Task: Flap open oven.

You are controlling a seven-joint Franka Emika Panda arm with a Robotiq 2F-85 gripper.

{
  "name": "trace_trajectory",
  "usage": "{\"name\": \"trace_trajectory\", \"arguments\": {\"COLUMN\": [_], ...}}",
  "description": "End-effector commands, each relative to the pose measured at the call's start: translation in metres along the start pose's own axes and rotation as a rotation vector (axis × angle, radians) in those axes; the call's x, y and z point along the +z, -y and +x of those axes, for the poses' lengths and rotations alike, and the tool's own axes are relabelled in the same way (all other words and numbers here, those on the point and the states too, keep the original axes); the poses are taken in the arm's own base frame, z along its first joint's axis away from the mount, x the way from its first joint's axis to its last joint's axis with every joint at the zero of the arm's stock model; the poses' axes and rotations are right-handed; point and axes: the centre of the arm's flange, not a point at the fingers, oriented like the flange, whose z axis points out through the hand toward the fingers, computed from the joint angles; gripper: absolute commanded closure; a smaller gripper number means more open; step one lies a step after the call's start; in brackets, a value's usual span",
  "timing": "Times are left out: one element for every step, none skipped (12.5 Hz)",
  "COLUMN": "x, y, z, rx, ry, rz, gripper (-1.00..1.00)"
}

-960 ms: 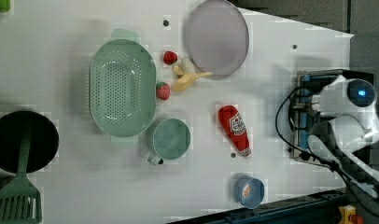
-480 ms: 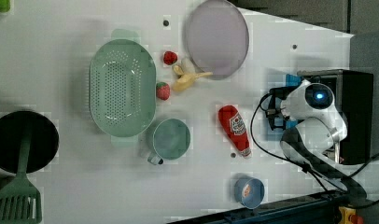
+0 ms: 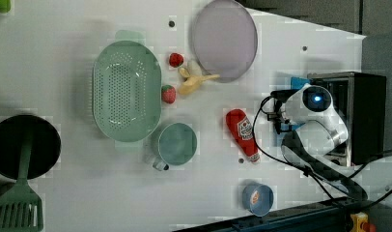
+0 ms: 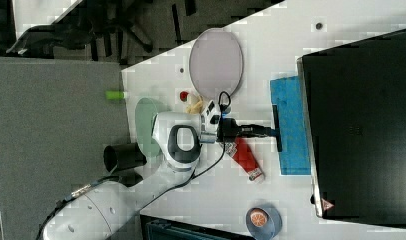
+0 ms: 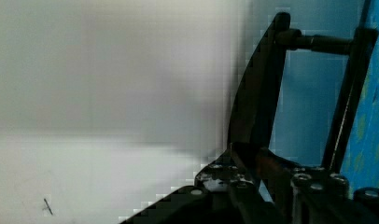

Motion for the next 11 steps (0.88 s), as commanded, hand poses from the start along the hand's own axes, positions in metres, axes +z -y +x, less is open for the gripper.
{"name": "trace_trajectory", "arguments": {"x": [-0.022, -0.033, -0.048, -0.065, -0.083, -0.102, -0.123, -0.145, -0.167, -0.192, -0.219], "y": [-0.003, -0.003, -0.006, -0.011, -0.018, -0.027, -0.040, -0.053, -0.066, -0.081, -0.097], "z": [0.018, 0.022, 0.027, 0.029, 0.030, 0.032, 0.032, 0.031, 0.027, 0.022, 0.017], "rx": [0.095, 0.117, 0.154, 0.199, 0.246, 0.299, 0.364, 0.430, 0.488, 0.541, 0.594], "ry": [-0.066, -0.086, -0.105, -0.117, -0.130, -0.144, -0.156, -0.155, -0.144, -0.123, -0.091], "rz": [0.019, 0.046, 0.080, 0.119, 0.160, 0.205, 0.259, 0.317, 0.371, 0.425, 0.481], "gripper": [0.65, 0.65, 0.65, 0.65, 0.65, 0.65, 0.65, 0.65, 0.65, 0.65, 0.65]}}
